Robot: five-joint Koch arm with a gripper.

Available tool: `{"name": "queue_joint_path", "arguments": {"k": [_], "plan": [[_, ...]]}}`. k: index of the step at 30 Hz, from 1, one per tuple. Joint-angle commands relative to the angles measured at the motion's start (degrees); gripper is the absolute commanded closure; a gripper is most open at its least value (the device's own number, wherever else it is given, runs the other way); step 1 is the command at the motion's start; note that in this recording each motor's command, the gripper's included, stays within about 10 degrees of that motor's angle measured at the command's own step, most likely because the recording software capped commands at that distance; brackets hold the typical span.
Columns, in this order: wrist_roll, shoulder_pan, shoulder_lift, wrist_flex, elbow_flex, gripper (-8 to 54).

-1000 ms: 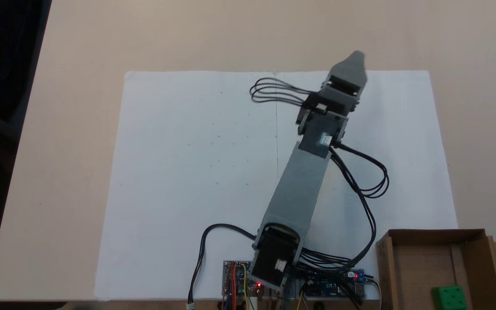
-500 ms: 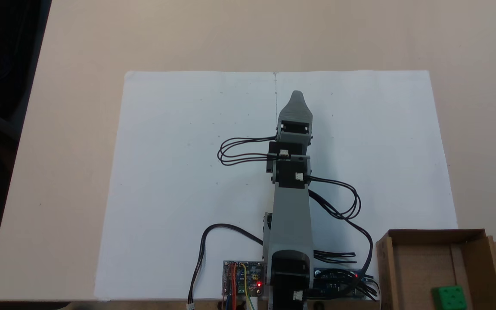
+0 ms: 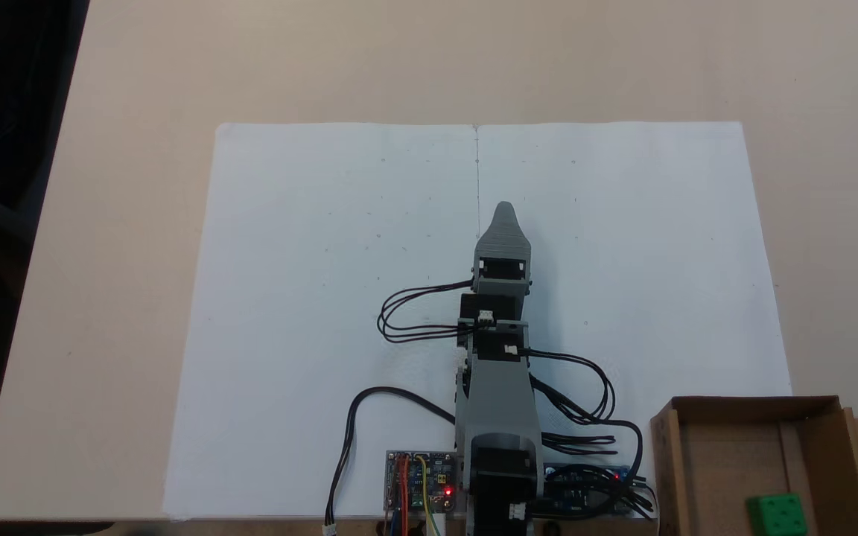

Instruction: Grasp a green dice and put it in the bin.

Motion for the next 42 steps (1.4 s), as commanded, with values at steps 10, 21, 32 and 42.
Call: {"name": "queue_joint_path", "arguments": {"k": [10, 21, 32, 42], "plan": [[-4.31, -0.97, 6.59, -21.87, 6.42, 2.4], [-4.31, -0.70, 6.68, -33.12, 6.33, 1.9], [-4.04, -0.97, 6.50, -42.43, 6.33, 1.1], [-3.96, -1.32, 6.50, -45.70, 6.33, 1.1]]}}
